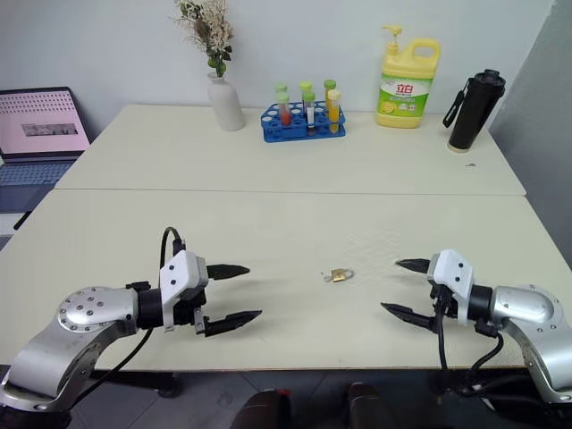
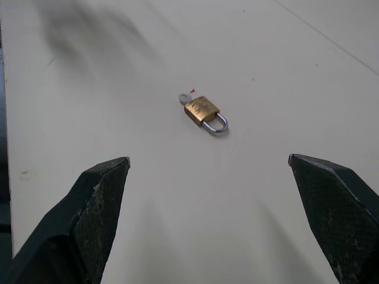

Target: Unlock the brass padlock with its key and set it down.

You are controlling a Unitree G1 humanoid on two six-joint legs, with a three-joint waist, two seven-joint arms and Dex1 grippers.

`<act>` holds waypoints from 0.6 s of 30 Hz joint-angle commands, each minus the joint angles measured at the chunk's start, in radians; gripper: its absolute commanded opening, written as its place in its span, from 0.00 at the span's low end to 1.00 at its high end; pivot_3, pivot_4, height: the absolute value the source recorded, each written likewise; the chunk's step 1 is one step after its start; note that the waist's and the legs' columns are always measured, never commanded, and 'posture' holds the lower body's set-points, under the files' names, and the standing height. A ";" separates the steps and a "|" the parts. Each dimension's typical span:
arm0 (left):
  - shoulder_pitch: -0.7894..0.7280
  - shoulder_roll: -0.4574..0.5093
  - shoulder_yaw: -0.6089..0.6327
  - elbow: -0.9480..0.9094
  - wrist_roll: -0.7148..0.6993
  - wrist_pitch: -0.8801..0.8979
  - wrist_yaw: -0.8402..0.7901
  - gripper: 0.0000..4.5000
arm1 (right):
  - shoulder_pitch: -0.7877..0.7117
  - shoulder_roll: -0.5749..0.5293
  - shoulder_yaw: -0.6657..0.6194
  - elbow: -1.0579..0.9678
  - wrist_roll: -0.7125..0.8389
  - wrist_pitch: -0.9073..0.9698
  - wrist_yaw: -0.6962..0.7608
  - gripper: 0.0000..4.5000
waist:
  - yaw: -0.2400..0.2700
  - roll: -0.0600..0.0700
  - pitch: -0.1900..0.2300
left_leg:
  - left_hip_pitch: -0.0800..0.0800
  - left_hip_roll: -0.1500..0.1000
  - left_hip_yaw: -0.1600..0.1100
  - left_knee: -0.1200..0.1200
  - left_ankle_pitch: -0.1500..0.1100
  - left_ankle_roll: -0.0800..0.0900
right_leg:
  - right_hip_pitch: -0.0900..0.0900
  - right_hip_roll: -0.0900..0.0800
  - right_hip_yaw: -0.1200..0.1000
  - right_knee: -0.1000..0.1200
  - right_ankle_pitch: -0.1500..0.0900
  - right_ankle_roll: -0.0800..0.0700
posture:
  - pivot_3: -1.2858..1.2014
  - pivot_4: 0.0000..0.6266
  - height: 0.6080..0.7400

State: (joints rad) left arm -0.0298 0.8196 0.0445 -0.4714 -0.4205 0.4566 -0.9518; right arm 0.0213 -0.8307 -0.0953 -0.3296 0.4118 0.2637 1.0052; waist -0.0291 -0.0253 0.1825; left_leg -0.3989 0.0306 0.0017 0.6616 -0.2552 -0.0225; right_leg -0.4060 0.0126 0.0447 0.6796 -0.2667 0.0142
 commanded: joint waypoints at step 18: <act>0.008 0.003 0.001 -0.044 -0.009 -0.084 -0.054 0.99 | -0.098 0.012 0.057 0.032 -0.051 -0.066 0.033 1.00 | 0.000 0.000 0.000 | 0.000 0.000 0.000 0.000 0.000 0.000 | 0.000 0.000 0.000 0.000 0.000 0.000 | 0.52 0.24 1.00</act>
State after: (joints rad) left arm -0.0234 0.8179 0.0290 -0.4844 -0.4130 0.4017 -0.9870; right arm -0.0658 -0.8108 -0.0404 -0.2796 0.3552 0.1910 1.0253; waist -0.0293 -0.0252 0.1825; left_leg -0.3987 0.0307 0.0018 0.6617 -0.2552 -0.0225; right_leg -0.4060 0.0127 0.0446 0.6799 -0.2667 0.0142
